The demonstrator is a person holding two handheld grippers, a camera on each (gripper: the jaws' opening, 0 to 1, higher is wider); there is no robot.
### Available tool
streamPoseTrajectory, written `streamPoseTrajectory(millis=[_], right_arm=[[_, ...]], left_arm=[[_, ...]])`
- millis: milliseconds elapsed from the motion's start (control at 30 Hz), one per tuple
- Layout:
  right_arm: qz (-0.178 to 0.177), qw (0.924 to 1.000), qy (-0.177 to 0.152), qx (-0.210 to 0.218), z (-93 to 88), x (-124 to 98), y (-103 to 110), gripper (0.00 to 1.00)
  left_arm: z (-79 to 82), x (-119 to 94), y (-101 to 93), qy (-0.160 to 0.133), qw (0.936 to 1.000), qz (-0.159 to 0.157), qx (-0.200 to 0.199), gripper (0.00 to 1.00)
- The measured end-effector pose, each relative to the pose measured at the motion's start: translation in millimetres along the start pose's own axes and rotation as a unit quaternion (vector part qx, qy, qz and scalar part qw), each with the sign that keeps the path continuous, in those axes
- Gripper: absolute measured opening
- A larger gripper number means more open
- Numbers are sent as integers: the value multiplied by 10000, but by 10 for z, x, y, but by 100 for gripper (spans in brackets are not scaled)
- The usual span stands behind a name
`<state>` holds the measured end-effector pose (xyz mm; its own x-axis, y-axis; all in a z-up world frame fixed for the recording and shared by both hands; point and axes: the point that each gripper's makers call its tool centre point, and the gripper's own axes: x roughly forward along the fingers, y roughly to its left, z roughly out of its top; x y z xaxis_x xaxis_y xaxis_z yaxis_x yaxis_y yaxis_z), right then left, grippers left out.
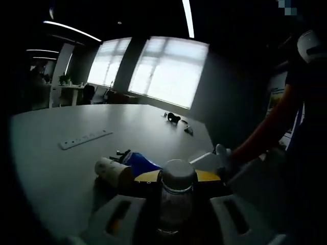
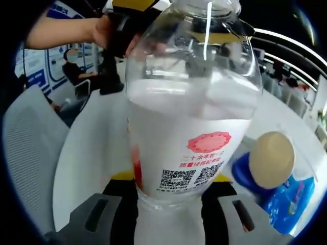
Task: Arrange the tabletop items into an orderly group along one side of the table until the central work area is clear of visible clutter.
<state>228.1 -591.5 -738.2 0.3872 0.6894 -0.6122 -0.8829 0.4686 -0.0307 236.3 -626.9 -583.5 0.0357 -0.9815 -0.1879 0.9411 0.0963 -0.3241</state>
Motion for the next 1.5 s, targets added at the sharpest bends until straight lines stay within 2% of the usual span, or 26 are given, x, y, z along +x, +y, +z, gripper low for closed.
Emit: streamPoseTrajectory(millis=[333, 667, 900, 1033, 1267, 1500], right_arm=[[-61, 9999, 110, -59, 16, 11, 30, 43], [-41, 9999, -59, -86, 107, -6, 96, 44], [61, 9992, -213, -327, 272, -3, 165, 45], [28, 9989, -303, -363, 380, 6, 127, 45], [-18, 9982, -411, -438, 616, 87, 34, 45], [-16, 9968, -550, -577, 904, 247, -91, 44]], left_arm=[[-12, -112, 19, -150, 9997, 157, -131, 23], [59, -126, -88, -170, 9998, -98, -63, 23], [141, -173, -180, -128, 9995, -275, 48, 22], [211, -224, -182, -114, 9995, -243, 158, 22], [371, -367, -102, -208, 9992, -68, 338, 23], [522, -565, 73, -315, 9979, 233, 514, 23]])
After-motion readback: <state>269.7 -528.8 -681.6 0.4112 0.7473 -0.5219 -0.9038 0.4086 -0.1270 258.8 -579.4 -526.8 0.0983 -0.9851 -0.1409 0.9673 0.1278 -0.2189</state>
